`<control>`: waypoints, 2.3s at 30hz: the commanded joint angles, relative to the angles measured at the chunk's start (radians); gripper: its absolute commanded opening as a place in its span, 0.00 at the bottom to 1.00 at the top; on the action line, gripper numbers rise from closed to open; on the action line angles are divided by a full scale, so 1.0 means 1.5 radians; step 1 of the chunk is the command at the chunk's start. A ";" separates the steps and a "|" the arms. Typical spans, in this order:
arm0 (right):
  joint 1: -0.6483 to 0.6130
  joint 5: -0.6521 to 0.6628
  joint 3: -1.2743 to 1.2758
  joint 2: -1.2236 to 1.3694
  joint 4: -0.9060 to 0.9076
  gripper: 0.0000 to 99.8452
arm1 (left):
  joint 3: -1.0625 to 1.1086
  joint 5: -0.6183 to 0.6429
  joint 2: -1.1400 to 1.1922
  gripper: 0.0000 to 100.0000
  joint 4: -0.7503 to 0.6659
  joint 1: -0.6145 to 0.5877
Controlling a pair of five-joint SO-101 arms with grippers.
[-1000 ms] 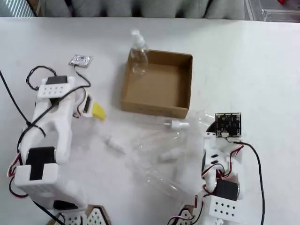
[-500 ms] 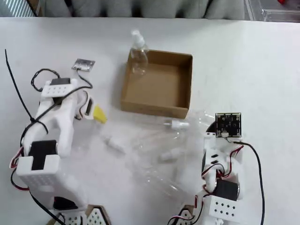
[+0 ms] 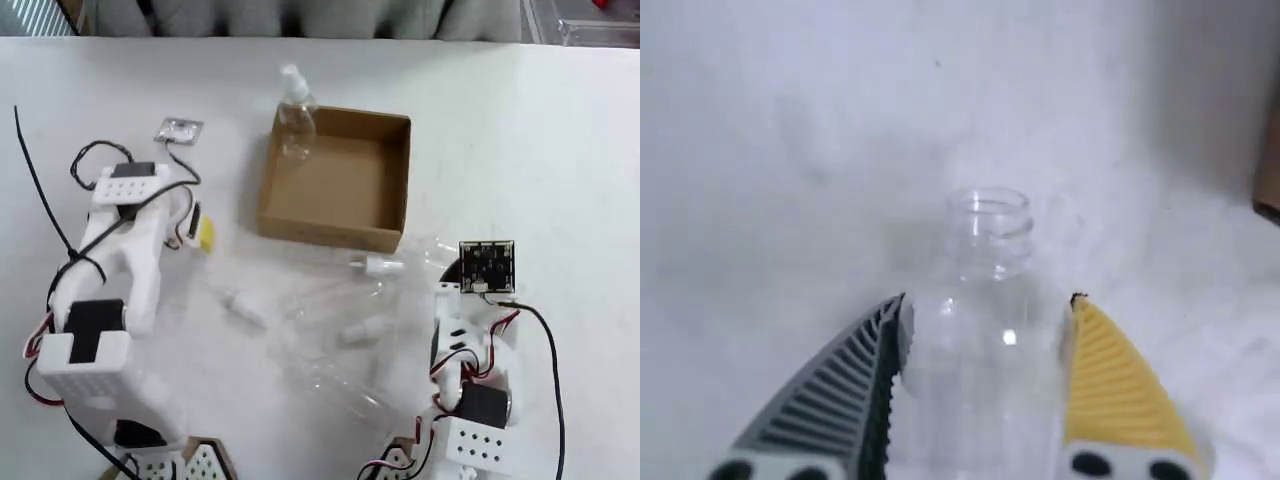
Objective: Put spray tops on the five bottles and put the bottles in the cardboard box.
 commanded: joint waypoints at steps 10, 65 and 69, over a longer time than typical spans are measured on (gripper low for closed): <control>0.001 -0.003 0.006 -0.002 0.001 0.02 | -0.047 0.127 -0.216 0.02 0.059 -0.053; -0.741 0.107 -0.670 1.075 0.031 0.15 | -0.080 -0.023 -0.284 0.02 0.083 -0.489; -0.737 0.107 -0.671 1.074 0.035 0.03 | -0.080 -0.023 -0.284 0.02 0.083 -0.489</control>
